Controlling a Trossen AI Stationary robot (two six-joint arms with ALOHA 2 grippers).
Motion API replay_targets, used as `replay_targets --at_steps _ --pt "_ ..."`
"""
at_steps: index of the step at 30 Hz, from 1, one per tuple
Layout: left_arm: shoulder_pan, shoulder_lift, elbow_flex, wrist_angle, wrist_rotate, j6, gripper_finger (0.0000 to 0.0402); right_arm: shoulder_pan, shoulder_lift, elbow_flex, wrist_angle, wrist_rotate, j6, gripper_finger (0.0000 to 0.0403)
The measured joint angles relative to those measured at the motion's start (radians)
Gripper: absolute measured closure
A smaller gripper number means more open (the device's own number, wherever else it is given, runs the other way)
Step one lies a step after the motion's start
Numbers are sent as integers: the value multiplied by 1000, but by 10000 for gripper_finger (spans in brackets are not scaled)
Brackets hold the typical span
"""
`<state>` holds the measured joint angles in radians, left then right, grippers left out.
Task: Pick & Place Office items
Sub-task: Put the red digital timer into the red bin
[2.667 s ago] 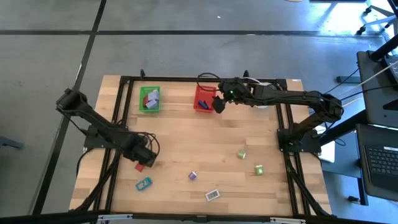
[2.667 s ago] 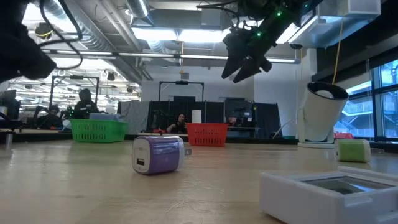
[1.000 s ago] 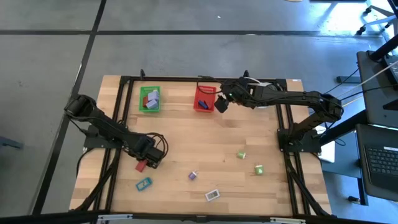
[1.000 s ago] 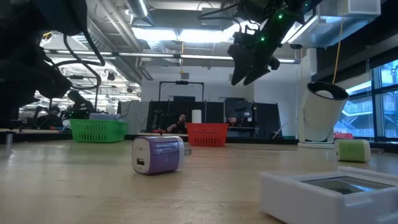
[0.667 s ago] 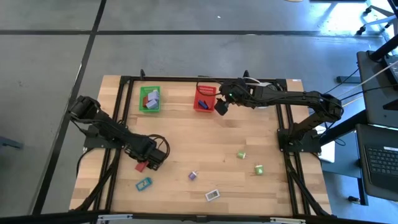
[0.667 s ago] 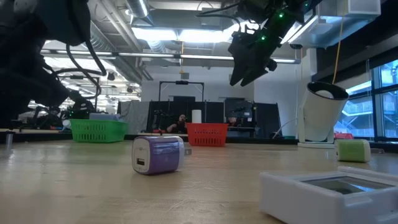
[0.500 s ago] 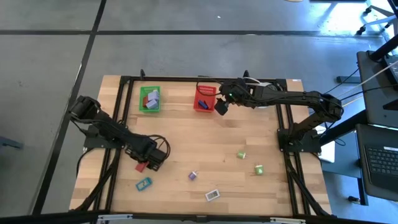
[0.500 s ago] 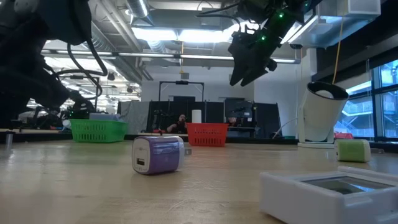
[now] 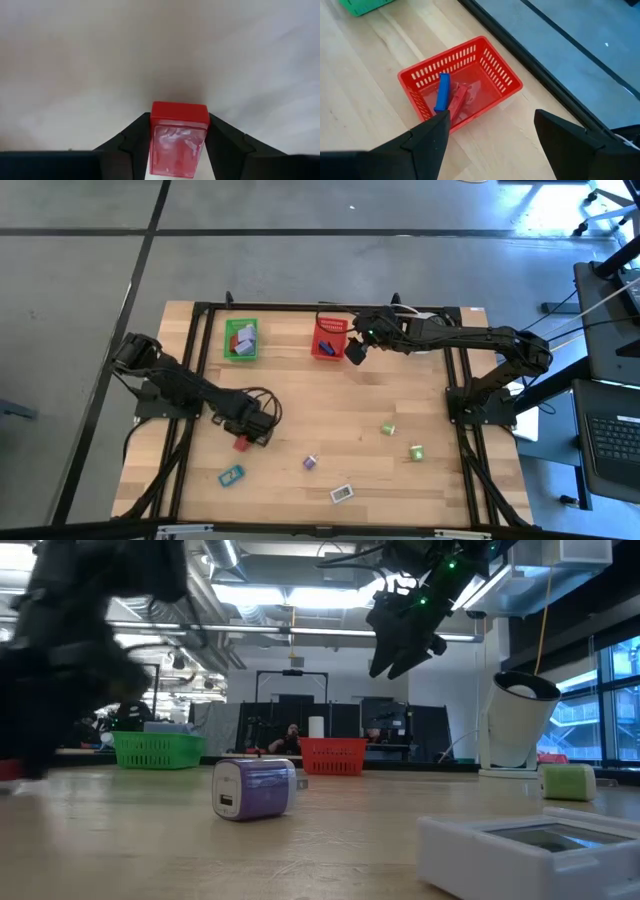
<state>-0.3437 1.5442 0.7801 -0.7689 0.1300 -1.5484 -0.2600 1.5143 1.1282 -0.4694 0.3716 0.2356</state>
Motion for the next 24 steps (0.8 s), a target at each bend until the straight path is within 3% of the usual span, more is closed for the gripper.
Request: replay_targets --at_steps 8,14,17,24 --pt "95 -54 137 116 -325 210 244 0 0 0 -4 -59 14 111" --pt "172 -126 244 290 -589 503 245 0 0 0 -4 -59 54 111" --pt "212 -168 271 414 -635 637 244 0 0 0 -4 -79 76 111" --pt "283 -215 273 809 -628 942 245 0 0 0 -4 -160 97 111"
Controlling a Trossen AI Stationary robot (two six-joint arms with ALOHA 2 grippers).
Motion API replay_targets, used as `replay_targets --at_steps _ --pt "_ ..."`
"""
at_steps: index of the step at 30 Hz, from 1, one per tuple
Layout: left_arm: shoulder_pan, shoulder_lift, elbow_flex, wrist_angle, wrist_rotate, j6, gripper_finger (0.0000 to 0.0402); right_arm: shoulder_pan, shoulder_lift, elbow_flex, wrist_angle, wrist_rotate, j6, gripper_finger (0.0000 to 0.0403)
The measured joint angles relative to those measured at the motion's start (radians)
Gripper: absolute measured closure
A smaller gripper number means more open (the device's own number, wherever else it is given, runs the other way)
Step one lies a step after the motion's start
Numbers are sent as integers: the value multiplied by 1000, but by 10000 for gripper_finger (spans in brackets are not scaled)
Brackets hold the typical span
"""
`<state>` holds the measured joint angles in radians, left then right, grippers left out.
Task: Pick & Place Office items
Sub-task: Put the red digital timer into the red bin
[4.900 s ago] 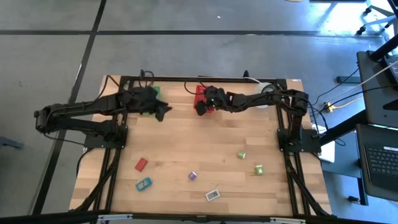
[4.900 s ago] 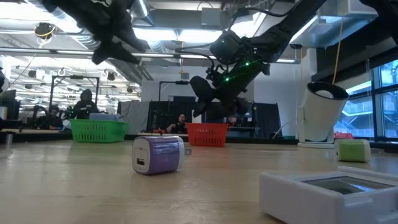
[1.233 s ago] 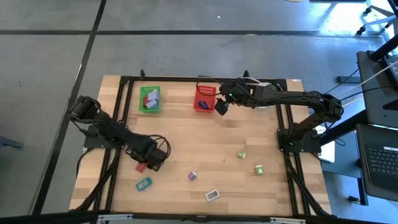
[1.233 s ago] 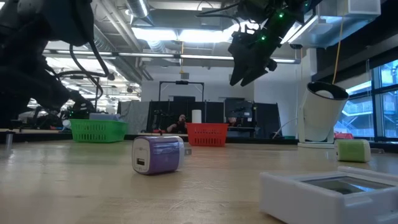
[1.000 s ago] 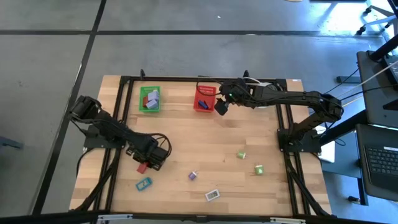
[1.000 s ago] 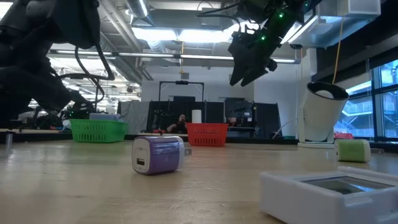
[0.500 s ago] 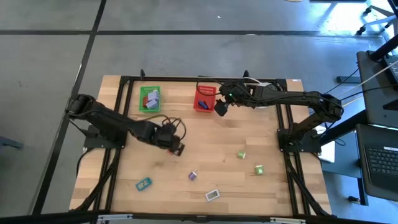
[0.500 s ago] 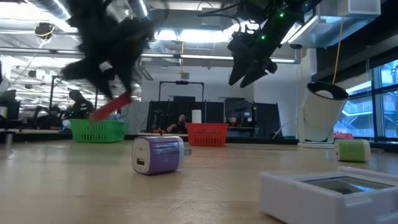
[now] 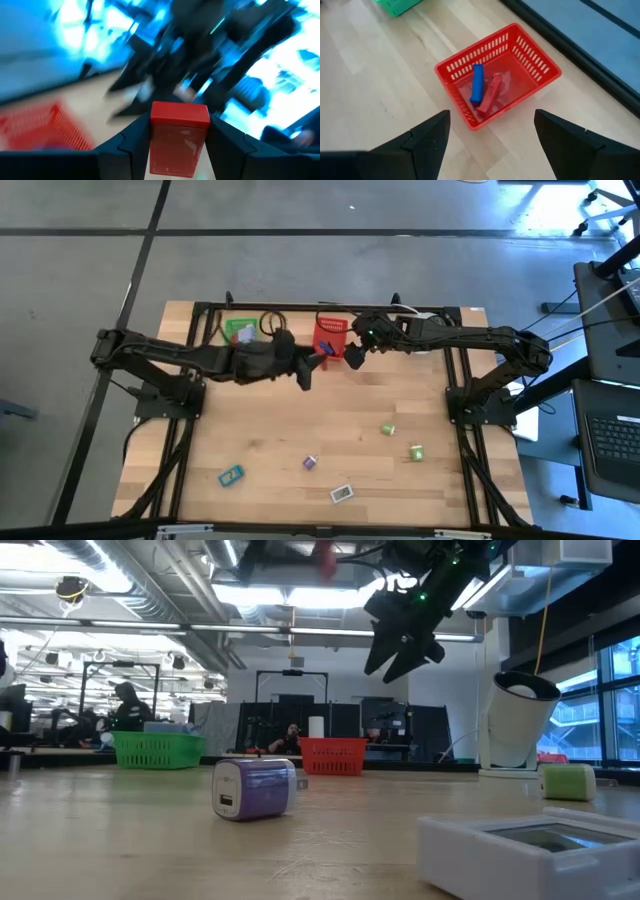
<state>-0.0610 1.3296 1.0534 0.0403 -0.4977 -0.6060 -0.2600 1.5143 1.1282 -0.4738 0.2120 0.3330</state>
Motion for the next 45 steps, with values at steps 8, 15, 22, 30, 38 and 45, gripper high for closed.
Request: replay_targets --at_steps 8,15,22,30,38,45 --pt "46 1 0 405 177 307 245 1 0 0 0 -29 0 111" --pt "76 2 0 457 284 384 244 1 0 0 1 -29 0 111" --pt "130 2 0 256 260 303 242 -17 0 0 1 94 -7 111" --pt "248 19 0 -27 256 227 242 -98 0 0 0 77 30 112" --pt "360 208 -1 -58 256 292 242 -138 0 0 0 52 78 112" --pt "414 401 -1 118 341 397 242 -140 0 0 1 51 92 112"
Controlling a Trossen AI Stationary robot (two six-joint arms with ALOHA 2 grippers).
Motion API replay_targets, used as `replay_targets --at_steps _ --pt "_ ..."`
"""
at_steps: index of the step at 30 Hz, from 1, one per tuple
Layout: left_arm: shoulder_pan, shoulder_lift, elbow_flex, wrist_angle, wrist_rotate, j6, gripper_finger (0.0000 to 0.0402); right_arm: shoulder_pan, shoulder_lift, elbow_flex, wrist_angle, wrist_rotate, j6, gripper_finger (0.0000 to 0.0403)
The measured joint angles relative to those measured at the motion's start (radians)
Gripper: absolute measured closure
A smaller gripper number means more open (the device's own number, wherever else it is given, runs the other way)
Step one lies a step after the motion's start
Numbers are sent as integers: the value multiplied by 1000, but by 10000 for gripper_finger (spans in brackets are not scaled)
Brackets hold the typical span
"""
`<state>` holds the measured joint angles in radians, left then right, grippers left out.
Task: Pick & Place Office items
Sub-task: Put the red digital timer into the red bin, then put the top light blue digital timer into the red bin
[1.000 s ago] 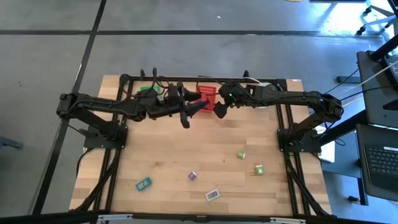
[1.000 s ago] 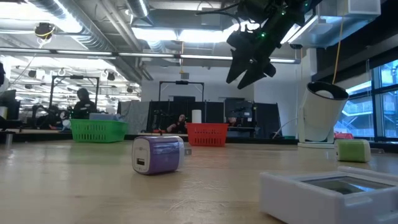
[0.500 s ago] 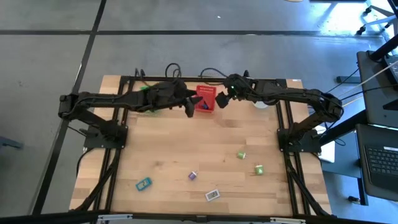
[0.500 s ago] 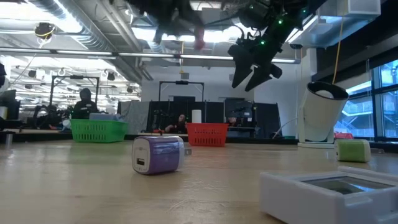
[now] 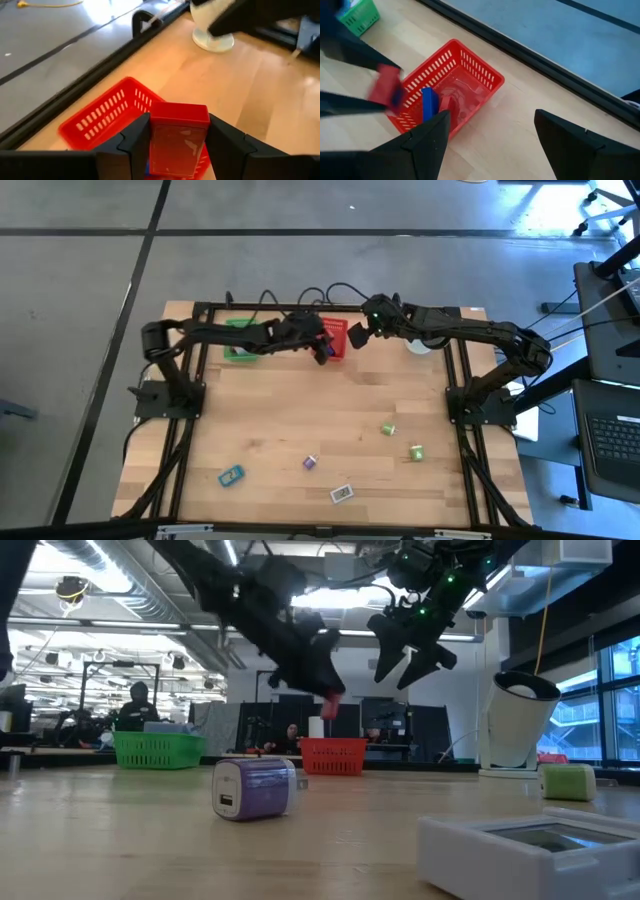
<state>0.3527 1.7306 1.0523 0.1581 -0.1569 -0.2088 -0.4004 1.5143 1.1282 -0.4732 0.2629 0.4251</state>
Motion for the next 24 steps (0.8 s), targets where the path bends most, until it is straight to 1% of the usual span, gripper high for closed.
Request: replay_targets --at_steps 2,6,13,16,24 --pt "10 44 0 49 21 24 242 0 0 0 0 8 16 112" --pt "25 104 0 78 40 46 242 0 0 0 0 14 37 112" --pt "43 125 0 77 40 48 237 1 0 0 0 14 39 112" --pt "43 121 0 76 40 48 221 1 0 0 0 9 39 112" --pt "34 108 0 67 54 39 159 1 0 0 0 6 39 112"
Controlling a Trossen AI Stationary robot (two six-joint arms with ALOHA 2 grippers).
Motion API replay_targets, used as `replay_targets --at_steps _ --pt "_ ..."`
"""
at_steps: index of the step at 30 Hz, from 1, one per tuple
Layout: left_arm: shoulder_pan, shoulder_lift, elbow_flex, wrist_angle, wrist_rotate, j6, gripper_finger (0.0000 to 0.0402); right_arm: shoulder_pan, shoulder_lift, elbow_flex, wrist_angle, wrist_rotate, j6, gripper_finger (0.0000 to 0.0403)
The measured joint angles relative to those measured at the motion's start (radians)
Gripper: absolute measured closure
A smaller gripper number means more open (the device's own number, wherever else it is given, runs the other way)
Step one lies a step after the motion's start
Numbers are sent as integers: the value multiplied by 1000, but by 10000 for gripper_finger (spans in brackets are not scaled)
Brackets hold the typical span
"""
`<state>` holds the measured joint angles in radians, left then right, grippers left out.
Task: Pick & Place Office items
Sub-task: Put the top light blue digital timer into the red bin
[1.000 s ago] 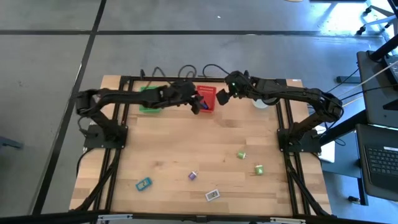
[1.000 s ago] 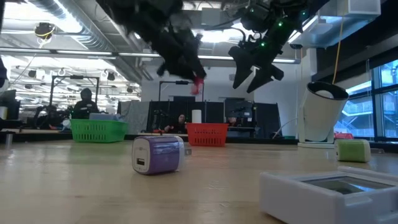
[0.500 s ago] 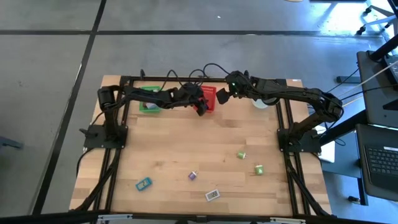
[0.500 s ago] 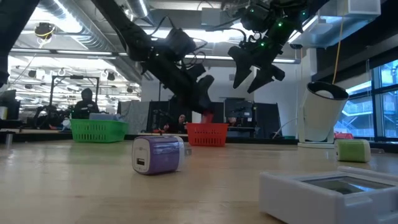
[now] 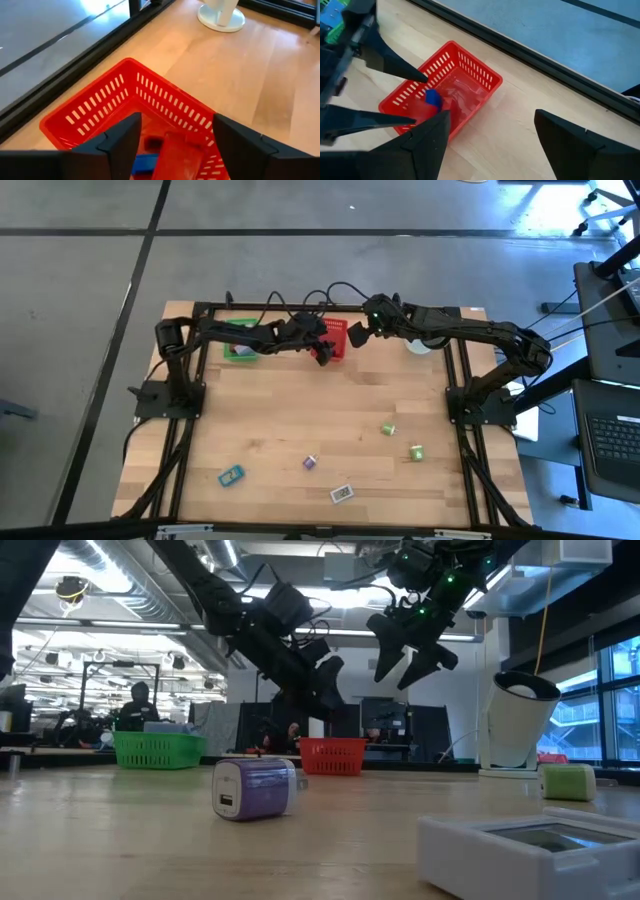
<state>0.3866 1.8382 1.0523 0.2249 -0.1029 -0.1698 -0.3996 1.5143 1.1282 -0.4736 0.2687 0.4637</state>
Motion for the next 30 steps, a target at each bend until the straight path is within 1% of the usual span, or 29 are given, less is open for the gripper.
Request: replay_targets --at_steps 3,8,11,14,16,18,20,24,28,30 --pt "-5 -32 0 5 -1 0 149 0 0 0 -6 0 0 112" --pt "-22 -136 1 -44 21 -3 149 10 0 0 -44 0 0 112" --pt "-57 -219 1 -164 27 -45 152 18 0 0 -69 0 -9 112" --pt "-106 -304 1 -354 48 -127 152 28 0 0 -77 0 -37 112" --pt "-146 -359 1 -492 90 -185 152 33 0 0 -77 -1 -52 112" --pt "-202 -411 1 -631 132 -251 151 35 0 0 -76 -1 -59 112" --pt "-273 -454 1 -756 152 -345 151 36 0 0 -73 -1 -60 111" --pt "-443 -509 1 -950 151 -564 151 36 0 0 -74 -1 -60 111" --pt "-639 -519 1 -1033 151 -791 151 36 0 0 -73 0 -63 111" --pt "-739 -515 1 -1045 147 -897 151 36 0 0 -74 0 -64 111"
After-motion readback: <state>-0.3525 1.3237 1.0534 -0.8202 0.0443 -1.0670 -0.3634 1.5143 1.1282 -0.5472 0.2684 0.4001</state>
